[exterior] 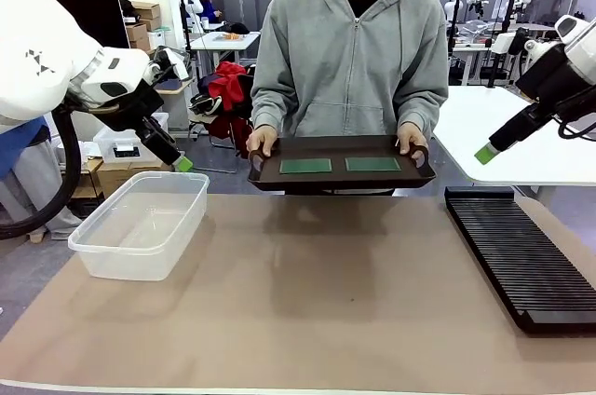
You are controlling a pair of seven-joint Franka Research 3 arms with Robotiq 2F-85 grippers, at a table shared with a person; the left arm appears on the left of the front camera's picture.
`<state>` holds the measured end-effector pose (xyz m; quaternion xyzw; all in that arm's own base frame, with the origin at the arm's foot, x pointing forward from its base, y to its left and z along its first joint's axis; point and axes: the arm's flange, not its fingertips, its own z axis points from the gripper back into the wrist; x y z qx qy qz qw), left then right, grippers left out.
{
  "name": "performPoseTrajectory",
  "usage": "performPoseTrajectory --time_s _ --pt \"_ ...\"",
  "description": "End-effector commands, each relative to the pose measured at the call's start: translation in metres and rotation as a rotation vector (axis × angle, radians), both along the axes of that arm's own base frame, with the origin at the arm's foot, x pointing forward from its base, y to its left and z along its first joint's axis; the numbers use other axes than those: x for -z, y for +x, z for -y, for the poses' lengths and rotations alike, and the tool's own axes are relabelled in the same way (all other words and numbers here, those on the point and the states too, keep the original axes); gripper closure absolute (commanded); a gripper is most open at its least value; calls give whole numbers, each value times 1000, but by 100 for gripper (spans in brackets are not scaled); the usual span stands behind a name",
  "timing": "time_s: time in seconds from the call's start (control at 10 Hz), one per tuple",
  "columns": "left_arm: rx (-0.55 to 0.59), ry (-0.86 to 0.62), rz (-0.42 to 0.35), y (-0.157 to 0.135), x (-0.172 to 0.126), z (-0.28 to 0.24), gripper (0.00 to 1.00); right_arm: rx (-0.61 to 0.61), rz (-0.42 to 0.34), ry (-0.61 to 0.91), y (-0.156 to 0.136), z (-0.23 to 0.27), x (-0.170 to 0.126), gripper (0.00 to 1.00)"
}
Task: Sort PCBs into racks and boxes based on the side picked up.
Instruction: Pick up the Blank PCB handed by the Human.
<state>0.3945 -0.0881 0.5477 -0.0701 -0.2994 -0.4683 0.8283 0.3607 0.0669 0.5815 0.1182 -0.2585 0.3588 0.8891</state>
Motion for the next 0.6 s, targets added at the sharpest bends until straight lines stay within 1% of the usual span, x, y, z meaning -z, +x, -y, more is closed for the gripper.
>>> performPoseTrajectory --time_s 0.0,0.3,0.4,0.5 --pt "52 0 10 -5 -16 -4 0 -30 31 40 -1 8 -10 0" --pt "68 -10 55 -11 -35 -4 0 -46 58 68 -7 13 -29 0" --pt "71 -9 86 -13 -43 -5 0 -42 80 79 -9 12 -34 0" --pt "71 -21 101 -15 -50 -5 0 -45 106 89 -11 13 -39 0"
